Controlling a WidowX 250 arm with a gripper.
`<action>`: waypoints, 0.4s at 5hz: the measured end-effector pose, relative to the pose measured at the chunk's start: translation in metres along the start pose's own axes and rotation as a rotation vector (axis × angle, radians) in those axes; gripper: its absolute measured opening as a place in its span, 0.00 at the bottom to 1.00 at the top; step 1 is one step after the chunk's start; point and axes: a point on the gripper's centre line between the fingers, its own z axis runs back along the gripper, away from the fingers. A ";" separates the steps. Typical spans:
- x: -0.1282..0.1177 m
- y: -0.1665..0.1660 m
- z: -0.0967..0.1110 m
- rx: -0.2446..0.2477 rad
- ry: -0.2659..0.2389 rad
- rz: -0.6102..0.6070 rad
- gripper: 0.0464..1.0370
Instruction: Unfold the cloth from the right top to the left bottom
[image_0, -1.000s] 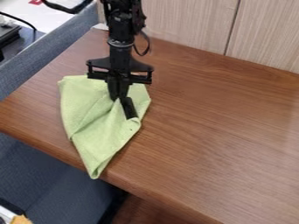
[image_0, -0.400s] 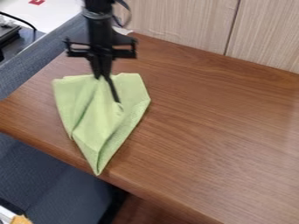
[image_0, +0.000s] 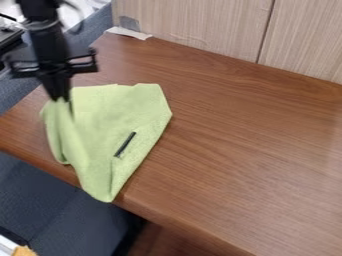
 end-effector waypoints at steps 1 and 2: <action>-0.013 0.025 -0.014 0.030 0.019 0.028 0.01; -0.017 0.037 -0.038 0.068 0.054 0.034 0.03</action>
